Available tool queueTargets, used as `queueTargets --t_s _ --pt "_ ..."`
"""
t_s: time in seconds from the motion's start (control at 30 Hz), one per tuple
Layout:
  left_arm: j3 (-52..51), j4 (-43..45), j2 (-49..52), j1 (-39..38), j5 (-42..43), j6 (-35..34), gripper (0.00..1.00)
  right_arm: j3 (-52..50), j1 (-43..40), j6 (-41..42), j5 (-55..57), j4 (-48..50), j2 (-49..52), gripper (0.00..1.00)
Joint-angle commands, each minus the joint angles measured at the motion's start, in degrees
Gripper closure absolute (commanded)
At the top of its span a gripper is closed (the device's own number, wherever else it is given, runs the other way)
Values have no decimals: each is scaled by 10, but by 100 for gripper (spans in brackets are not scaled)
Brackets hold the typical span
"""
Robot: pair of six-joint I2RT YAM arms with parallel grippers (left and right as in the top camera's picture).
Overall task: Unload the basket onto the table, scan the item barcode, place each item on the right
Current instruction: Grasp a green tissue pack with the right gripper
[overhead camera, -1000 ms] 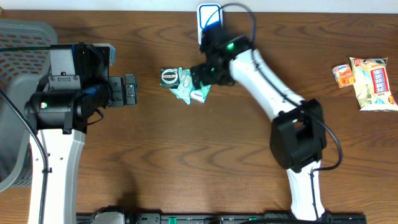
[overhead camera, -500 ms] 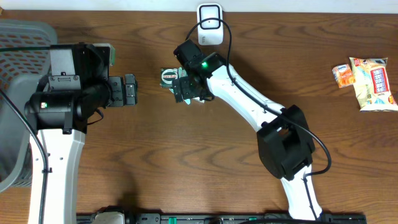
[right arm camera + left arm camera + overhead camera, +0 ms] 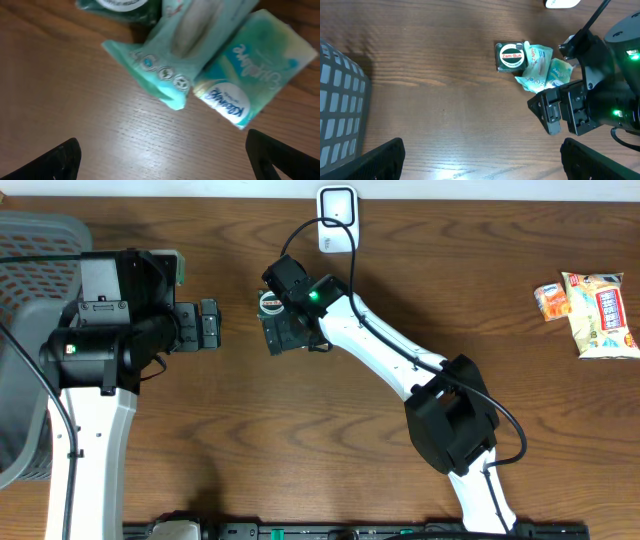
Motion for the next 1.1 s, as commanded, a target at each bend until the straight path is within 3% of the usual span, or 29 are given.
queueTargets --t_s 0.0,0.2,0.37,0.57,0.67,0.93,1.07 --pt "4 -1 2 3 -3 6 2 -5 -2 44 40 -2 2 1" --pt "4 -1 2 3 -3 6 2 -15 -1 59 40 18 2 1" --pt "4 -1 2 3 -3 6 2 -40 -2 62 56 57 2 8" --pt "4 -1 2 3 -3 6 2 -68 -6 73 93 120 2 9" --pt "4 -1 2 3 -3 6 2 -77 -6 73 114 135 2 16" --pt "4 -1 2 3 -3 6 2 -97 -15 95 140 144 2 52" --pt "4 -1 2 3 -3 6 2 -113 -16 112 131 167 2 58"
